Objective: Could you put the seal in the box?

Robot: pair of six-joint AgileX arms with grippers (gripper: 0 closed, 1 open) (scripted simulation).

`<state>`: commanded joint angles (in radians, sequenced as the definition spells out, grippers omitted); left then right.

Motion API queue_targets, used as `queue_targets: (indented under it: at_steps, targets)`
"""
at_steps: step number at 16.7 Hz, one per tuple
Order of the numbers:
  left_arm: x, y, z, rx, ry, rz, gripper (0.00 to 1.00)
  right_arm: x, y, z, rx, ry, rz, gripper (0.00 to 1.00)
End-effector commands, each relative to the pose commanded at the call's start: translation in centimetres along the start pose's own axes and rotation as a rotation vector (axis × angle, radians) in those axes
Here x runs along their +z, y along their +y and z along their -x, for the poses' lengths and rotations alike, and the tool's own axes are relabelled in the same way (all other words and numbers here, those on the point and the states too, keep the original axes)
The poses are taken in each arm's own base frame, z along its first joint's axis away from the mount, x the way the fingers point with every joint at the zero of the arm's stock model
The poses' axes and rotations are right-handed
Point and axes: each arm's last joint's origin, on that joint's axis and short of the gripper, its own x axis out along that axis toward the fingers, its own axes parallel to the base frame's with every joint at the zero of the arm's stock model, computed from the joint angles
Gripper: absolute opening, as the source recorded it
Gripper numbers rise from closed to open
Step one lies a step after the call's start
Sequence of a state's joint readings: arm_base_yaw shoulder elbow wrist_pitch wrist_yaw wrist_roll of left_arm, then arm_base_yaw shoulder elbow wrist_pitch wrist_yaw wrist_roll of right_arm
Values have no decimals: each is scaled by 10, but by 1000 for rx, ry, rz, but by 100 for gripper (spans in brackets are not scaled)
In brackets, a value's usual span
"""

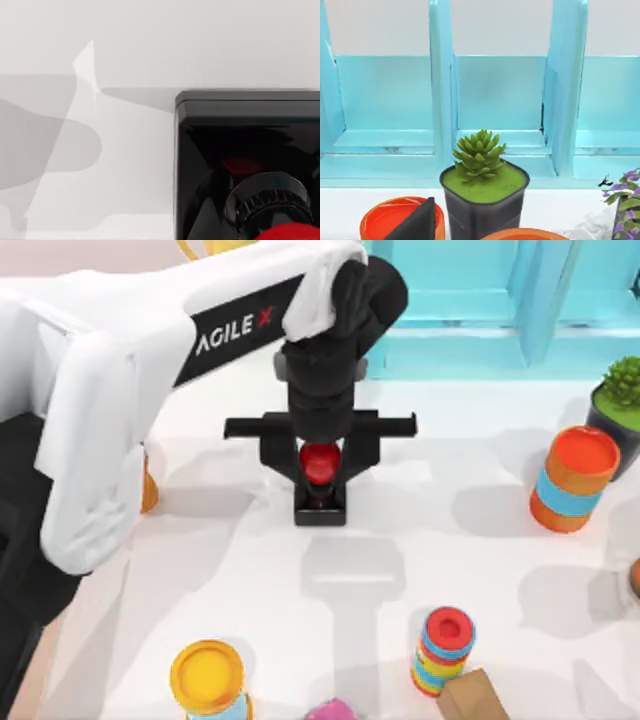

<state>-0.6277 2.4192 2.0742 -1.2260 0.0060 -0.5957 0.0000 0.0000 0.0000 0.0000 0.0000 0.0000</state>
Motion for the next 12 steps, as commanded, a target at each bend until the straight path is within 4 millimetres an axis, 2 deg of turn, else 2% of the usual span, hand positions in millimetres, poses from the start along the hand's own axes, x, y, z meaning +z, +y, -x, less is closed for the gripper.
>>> queue_targets:
  at_steps: [7,10,12]
  targets:
    - [1,0,2,2,3,-1,0,0,0,0,0,0,0,100]
    - [4,-3,18,8,10,0,0,0,0,0,0,0,0,100]
    - [7,-4,39,2,0,2,0,0,0,0,0,0,0,100]
